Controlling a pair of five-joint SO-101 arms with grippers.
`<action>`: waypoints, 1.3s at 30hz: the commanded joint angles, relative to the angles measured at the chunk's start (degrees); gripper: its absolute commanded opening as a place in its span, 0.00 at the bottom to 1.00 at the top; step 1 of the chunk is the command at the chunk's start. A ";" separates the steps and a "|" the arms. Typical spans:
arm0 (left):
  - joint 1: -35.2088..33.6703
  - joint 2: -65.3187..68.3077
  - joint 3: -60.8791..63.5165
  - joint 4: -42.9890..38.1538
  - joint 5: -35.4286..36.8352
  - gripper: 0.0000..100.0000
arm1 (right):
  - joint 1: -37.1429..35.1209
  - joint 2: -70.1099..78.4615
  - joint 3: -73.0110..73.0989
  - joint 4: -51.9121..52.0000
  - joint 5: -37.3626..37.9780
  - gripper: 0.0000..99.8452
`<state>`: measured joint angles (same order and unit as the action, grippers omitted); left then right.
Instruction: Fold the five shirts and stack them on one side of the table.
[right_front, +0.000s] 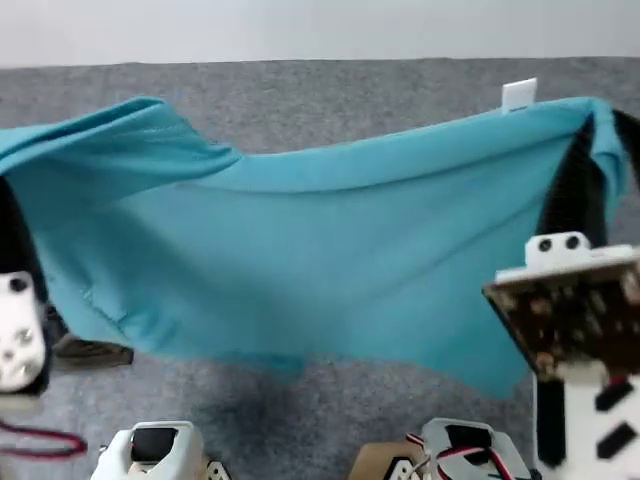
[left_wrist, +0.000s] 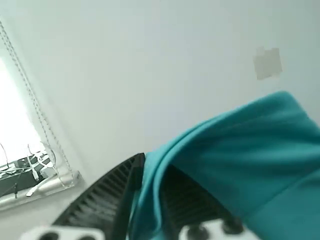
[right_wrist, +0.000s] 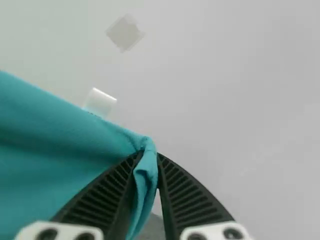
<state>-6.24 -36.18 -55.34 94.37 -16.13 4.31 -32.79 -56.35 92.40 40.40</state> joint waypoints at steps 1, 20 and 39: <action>-0.44 0.00 -4.88 1.93 -0.70 0.00 | 2.95 0.40 -4.22 3.30 0.62 0.01; -4.84 -13.36 14.99 6.07 -4.22 0.00 | 3.47 -19.12 25.67 10.33 3.43 0.01; -4.66 -15.38 73.89 -31.74 -4.40 0.00 | 1.36 -24.04 80.00 -27.30 0.62 0.01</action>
<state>-10.64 -51.38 11.65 73.01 -19.74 6.59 -56.97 18.37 73.58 41.54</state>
